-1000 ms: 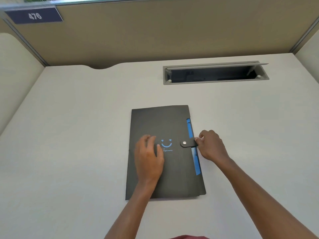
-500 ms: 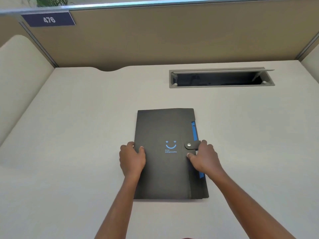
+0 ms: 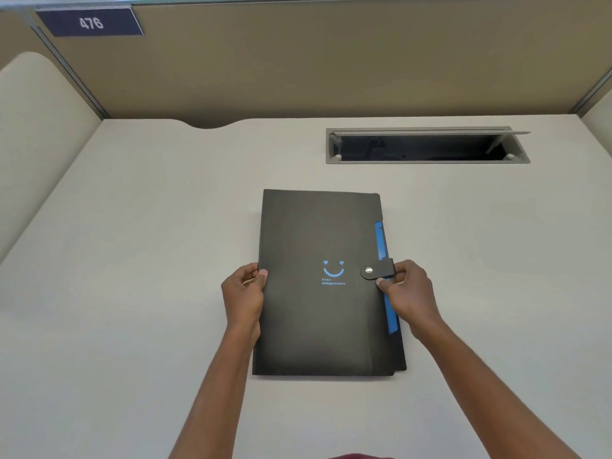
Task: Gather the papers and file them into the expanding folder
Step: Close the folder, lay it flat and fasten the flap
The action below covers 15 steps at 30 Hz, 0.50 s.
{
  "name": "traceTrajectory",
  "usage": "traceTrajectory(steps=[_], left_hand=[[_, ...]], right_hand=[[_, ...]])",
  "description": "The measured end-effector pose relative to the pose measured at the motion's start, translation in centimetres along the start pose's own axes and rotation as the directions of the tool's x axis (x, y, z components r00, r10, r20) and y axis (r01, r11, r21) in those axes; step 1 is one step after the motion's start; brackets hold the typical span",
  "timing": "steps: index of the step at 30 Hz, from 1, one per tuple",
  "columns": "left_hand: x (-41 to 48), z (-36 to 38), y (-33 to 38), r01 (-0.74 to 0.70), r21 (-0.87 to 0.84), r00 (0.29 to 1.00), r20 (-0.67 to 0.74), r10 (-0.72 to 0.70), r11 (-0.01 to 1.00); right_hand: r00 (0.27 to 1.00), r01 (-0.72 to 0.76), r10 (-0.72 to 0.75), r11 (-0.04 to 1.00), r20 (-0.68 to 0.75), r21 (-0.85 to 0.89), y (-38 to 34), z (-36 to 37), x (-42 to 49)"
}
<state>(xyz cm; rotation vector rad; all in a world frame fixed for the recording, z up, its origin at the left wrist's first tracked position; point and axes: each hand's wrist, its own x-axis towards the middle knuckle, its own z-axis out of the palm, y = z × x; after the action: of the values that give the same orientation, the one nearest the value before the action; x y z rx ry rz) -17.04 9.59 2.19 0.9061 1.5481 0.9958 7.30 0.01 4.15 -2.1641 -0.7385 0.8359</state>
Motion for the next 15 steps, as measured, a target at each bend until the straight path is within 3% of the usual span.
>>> traceTrajectory(steps=[15], left_hand=[[0.9,-0.2,0.7,-0.039,-0.123,0.999,-0.04,0.035,0.992]], right_hand=[[0.988,0.144,-0.144,0.99,-0.056,-0.011,-1.2,0.3,1.1]])
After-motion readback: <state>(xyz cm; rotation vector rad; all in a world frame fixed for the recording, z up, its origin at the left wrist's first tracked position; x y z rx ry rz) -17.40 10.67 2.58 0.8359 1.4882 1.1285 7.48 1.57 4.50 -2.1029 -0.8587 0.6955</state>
